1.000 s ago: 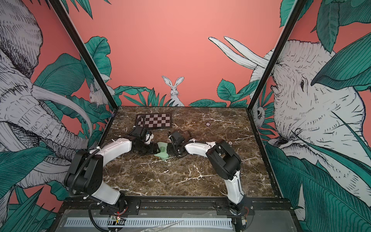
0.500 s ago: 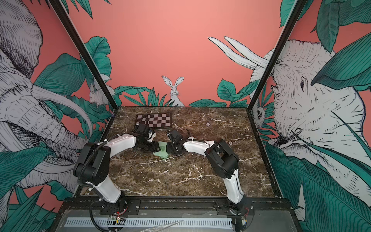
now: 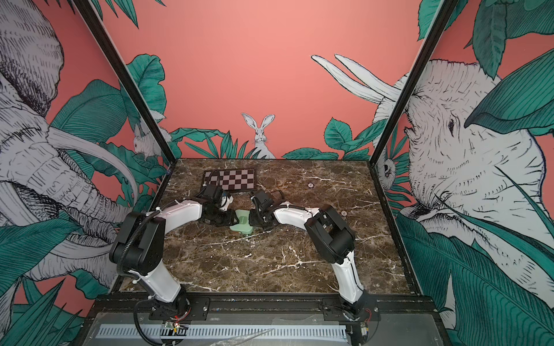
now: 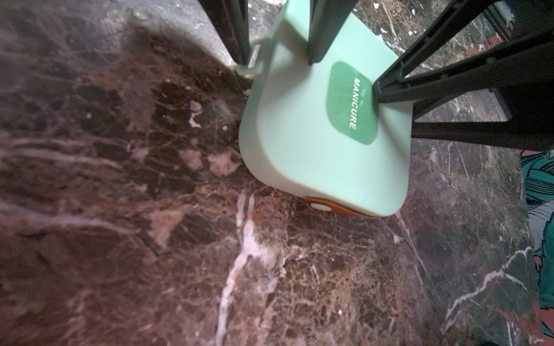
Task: Organize nail clipper sets
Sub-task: Close the storage box at the center of the board.
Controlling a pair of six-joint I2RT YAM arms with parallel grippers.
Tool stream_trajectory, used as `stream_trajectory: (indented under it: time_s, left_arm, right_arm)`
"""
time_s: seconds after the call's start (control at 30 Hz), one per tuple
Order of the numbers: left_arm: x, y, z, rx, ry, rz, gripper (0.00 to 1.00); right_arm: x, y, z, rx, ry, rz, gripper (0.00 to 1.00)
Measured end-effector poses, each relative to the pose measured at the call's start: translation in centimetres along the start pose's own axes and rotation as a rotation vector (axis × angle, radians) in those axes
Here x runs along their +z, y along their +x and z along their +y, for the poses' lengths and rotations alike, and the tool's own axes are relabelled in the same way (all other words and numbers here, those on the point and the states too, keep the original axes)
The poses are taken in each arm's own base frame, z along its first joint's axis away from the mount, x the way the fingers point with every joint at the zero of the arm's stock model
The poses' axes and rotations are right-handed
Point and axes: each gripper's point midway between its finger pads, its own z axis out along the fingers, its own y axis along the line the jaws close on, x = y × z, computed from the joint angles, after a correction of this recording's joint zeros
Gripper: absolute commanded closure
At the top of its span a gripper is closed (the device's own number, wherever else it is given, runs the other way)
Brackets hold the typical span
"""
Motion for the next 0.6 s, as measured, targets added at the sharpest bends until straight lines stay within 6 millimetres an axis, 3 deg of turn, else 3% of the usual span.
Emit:
stream_trajectory:
  time_s: [0.6]
  left_arm:
    - [0.0,-1.0,0.5,-0.014,-0.008,-0.040,0.60]
  right_arm:
    - [1.3,-1.7,0.9,0.064,-0.117,-0.041,0.74]
